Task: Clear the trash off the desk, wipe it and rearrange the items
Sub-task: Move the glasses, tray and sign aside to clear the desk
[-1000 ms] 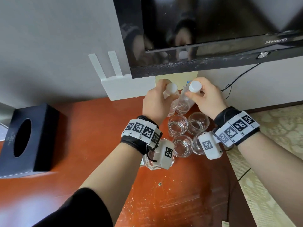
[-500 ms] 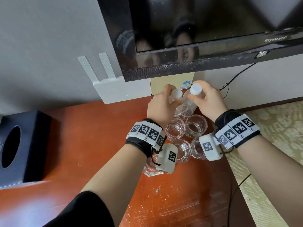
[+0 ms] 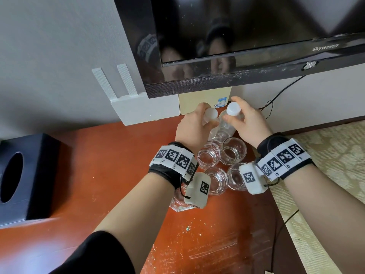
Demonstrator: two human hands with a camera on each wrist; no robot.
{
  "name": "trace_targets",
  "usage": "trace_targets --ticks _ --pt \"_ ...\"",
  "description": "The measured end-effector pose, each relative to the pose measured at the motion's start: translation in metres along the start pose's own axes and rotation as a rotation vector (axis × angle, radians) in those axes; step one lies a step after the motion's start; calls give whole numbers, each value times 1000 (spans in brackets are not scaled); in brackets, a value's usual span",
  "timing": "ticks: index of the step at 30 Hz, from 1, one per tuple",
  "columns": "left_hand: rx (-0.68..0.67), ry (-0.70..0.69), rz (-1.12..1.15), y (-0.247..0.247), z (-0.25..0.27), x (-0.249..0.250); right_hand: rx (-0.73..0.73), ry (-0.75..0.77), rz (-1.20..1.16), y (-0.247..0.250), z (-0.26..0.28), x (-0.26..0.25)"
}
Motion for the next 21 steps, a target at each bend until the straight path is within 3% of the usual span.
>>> trace_targets --ticks 11,21 --pt "-156 65 66 -3 8 -12 -22 -29 -2 7 15 -11" --pt "-110 55 -13 35 37 -15 81 190 200 18 41 -62"
Point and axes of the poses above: each hand's wrist, its own z-axis away from the middle knuckle, its own y-axis out of the back of the hand, x = y × z, the point moved 10 cm from there along -z, towards the middle knuckle, and after that the axes turned 6 degrees about x, right-handed, at the moved point
